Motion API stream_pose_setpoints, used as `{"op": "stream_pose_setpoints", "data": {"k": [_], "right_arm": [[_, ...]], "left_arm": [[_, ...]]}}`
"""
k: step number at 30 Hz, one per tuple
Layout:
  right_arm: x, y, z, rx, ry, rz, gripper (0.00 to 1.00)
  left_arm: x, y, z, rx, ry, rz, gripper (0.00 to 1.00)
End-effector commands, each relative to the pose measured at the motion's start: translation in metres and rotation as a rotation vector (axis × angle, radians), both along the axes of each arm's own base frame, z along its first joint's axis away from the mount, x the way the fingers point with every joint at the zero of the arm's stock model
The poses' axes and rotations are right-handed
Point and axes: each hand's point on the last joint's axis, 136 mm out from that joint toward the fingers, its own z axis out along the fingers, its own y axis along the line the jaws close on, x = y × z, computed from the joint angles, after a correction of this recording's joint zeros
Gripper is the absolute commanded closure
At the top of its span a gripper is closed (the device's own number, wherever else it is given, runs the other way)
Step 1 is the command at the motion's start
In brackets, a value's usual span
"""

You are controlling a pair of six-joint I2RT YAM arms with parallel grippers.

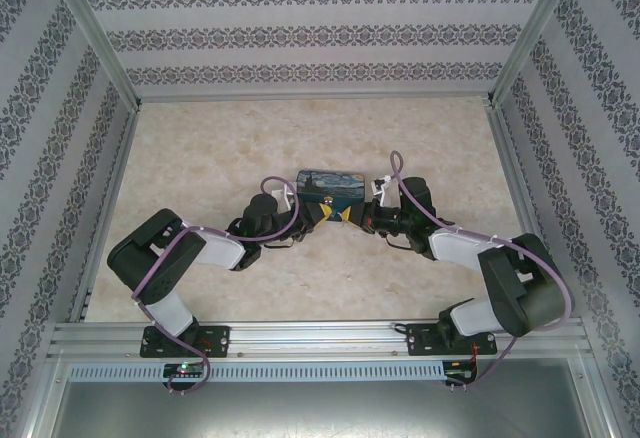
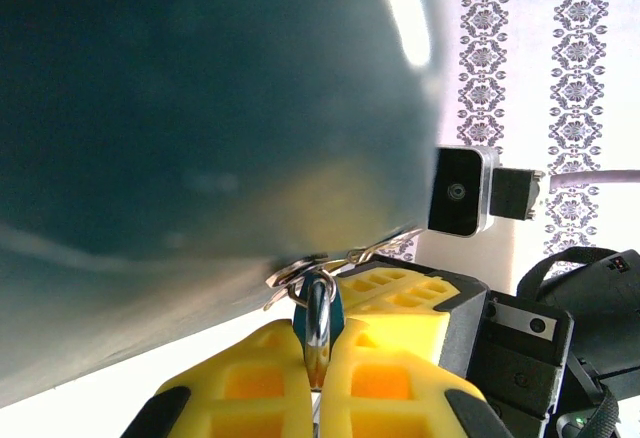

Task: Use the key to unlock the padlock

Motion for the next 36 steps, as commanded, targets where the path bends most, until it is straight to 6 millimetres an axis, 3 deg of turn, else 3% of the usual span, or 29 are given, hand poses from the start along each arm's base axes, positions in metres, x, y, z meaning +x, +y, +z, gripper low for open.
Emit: {"op": "stream_pose_setpoints", "data": {"k": [1,18,23,36], "right_arm": [[0.005,0.009,0.025,0.026,-0.075,0.018,1.0],[0.002,0.02,0.017,0.002,-0.069,0.036,1.0],[0.011,0.011,0.008,0.008,-0.05,0.004,1.0],[0.03,0.002,0.017,0.049,-0.088,0.032,1.0]], "left_arm": [[-0.004,-0.001,0.011,-0.015,-0.046,-0.025,1.0],[-0.005,-0.002,0.013,-0.022,-0.05,-0.027,1.0],[-0.007,-0.004,0.022,-0.049,-0.066,-0.041,1.0],[-0.007,-0.006,0.056,-0.189,-0.084,-0.039,1.0]]}}
